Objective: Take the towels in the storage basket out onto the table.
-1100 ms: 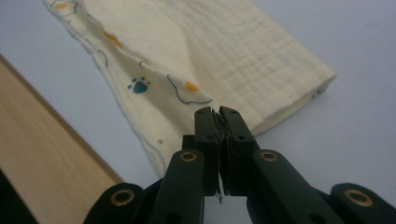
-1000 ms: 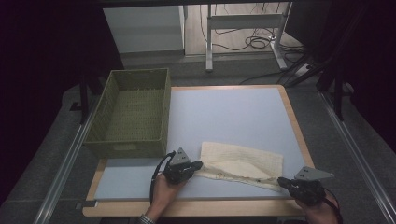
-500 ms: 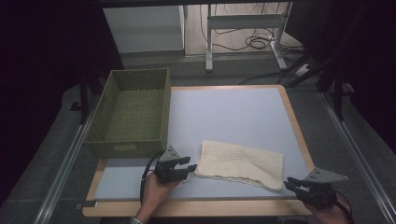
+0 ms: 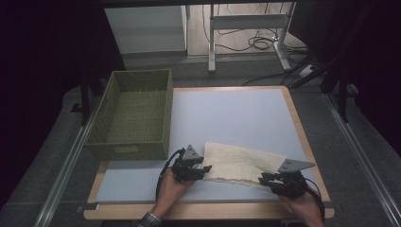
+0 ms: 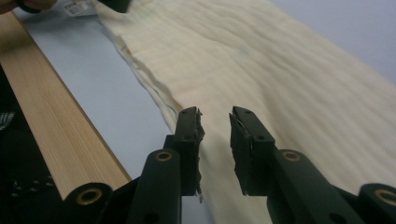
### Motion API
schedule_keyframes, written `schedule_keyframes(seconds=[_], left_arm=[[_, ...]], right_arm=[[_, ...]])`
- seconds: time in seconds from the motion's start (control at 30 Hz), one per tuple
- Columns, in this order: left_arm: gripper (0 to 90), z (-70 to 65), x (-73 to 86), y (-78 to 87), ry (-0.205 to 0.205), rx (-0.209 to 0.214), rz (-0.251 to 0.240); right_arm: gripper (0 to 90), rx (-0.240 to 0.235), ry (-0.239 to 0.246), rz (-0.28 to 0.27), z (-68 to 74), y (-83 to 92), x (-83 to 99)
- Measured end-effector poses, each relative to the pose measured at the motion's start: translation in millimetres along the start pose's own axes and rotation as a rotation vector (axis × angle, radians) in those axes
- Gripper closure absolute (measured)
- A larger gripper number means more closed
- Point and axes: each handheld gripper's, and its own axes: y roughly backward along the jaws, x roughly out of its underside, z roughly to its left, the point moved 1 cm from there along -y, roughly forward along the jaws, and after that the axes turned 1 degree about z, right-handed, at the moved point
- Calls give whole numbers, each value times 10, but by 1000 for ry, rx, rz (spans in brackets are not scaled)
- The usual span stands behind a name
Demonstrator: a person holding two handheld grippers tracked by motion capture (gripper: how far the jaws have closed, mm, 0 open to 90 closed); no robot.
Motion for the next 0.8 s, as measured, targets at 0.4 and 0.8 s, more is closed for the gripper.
schedule_keyframes(seconds=[0.4, 0.8], left_arm=[[496, 94, 30, -44, 1, -54, 20], [468, 117, -24, -41, 13, -65, 28]], right_arm=[[894, 32, 127, 69, 201, -350, -147], [810, -26, 92, 58, 238, -265, -53]])
